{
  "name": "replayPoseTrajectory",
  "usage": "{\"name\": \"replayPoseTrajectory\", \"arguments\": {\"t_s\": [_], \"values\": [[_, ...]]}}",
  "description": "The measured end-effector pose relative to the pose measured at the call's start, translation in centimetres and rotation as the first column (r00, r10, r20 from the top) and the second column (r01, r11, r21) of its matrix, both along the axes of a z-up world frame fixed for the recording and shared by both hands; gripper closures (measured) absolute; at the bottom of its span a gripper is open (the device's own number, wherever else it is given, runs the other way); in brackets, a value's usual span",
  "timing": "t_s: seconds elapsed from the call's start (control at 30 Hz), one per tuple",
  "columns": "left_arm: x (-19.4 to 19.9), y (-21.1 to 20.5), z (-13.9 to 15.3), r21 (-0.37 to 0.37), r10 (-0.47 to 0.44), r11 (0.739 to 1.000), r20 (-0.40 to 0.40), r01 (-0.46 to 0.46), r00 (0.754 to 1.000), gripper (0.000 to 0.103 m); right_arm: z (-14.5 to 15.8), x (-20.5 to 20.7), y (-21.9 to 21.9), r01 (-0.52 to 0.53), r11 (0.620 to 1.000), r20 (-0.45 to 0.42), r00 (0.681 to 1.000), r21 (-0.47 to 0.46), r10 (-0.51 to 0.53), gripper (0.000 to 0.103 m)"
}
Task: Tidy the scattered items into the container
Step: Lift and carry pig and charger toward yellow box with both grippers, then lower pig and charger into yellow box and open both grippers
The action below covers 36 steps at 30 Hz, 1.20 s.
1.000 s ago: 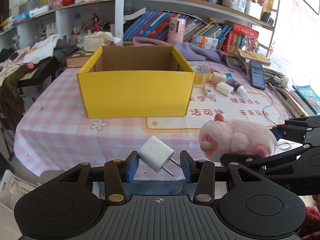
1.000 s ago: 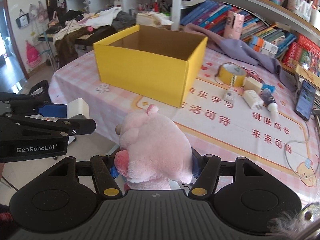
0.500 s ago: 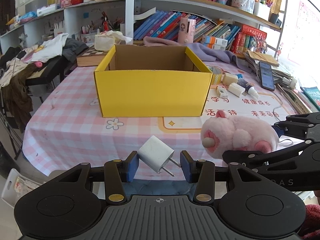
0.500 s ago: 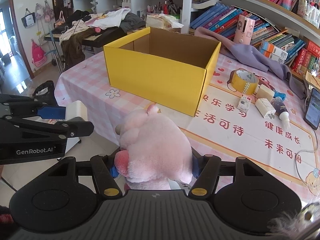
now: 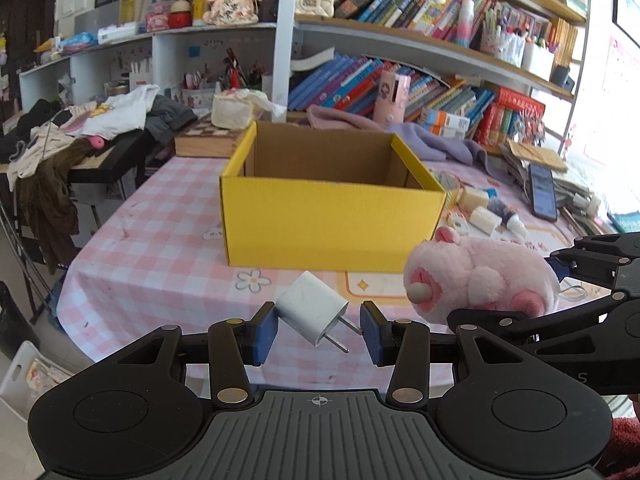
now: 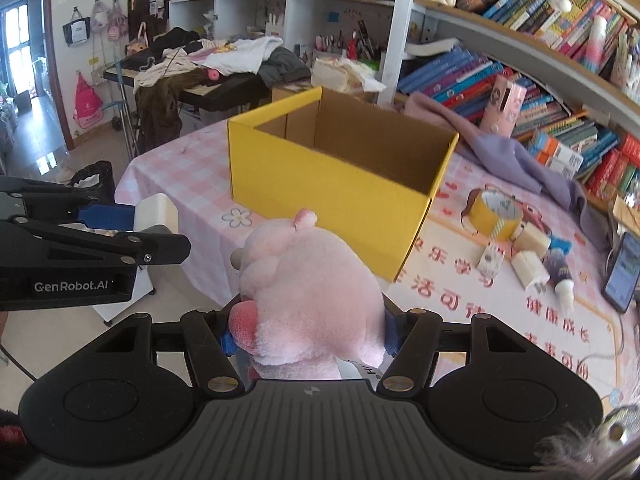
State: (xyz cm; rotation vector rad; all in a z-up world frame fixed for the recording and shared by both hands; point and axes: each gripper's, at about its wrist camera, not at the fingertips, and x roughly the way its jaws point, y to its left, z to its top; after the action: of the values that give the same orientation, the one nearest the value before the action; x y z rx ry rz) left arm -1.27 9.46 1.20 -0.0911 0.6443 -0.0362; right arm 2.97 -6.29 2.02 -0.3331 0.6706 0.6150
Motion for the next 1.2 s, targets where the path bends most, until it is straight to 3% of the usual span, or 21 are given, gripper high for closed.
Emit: {"name": "replayPoseTrajectory", "arguments": {"t_s": [0.37,0.73,0.97,1.2], "values": [[1.0,-0.1,2.3,0.021,0.004,1.0,0.096,-0.006,0.995,0.059,2.6,1.3,0.1,-0.029,0.999,0.124,0.992,0.019,0.027,0.042],[6.8,0.2,5.6,0.069,-0.034,0.997,0.201,0.021,0.979,0.059,5.9,7.6,1.2,-0.04,0.996,0.22,0.975,0.077,0.022,0.042],[12.9,-0.5,6.5,0.115,-0.067,0.992,0.208,0.043,0.976,0.059,6.4,13.4,2.7,-0.047,0.996,0.219,0.975,0.072,0.03,0.042],[18.9,-1.1,5.2,0.177,-0.101,0.981,0.122,0.078,0.987,0.059,4.5,19.1,4.0,-0.068,0.998,0.161,0.985,0.006,0.066,0.042]]}}
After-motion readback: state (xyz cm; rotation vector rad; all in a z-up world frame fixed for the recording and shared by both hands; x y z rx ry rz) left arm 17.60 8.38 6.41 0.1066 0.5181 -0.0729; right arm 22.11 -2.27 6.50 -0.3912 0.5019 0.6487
